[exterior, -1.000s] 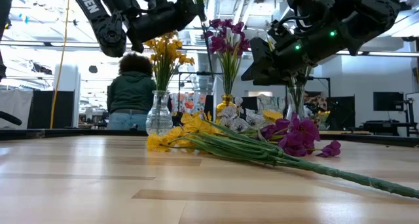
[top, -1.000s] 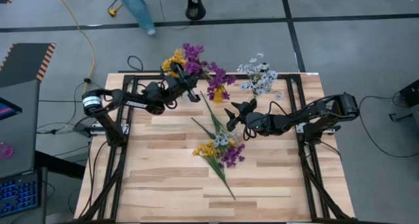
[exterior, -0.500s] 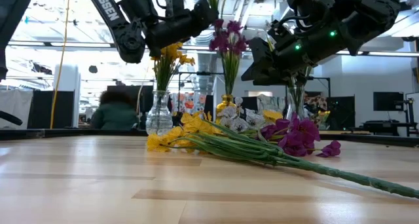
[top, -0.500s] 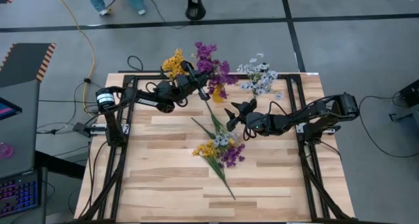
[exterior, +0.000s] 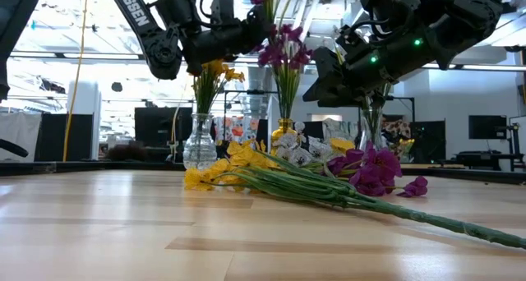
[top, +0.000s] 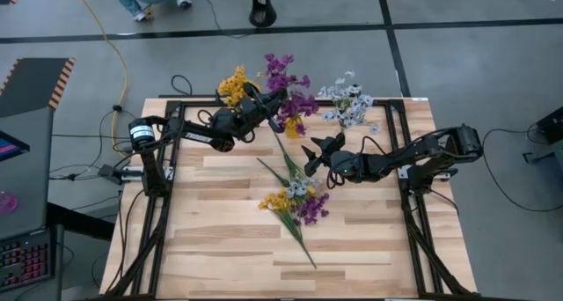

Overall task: Sort flowers into vase by color
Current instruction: Put the left purple flowers into the yellow vase

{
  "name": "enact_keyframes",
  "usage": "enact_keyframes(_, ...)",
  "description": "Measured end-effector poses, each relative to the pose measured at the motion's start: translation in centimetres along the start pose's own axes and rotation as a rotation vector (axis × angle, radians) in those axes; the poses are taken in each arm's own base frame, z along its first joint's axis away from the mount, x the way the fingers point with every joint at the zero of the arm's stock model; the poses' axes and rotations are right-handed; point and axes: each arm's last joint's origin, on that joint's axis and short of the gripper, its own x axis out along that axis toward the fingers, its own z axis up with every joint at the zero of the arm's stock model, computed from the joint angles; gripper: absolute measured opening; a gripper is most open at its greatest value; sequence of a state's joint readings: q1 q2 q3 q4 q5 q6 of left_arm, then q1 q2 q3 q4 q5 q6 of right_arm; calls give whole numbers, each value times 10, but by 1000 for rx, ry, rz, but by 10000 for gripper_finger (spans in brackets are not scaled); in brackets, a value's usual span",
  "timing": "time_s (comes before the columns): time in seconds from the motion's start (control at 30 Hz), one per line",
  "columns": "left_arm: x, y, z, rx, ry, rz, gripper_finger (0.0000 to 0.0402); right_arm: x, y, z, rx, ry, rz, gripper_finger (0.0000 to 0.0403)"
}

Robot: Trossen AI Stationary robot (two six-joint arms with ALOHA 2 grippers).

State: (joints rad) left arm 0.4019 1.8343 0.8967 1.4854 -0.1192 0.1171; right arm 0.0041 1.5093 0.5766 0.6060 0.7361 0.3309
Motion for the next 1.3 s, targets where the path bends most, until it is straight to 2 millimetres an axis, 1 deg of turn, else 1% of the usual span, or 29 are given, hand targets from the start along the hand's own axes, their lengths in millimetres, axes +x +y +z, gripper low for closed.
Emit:
enact_keyframes(0.17,0,0,0,-11,2,0,9,0,0,0,0,0,0,240)
enact_keyframes(0.8,0,0,1,48,-10,0,9,0,0,0,0,0,-1,240)
enact_keyframes(1.3,0,0,2,44,-26,-13,9,0,0,0,0,-1,-1,240)
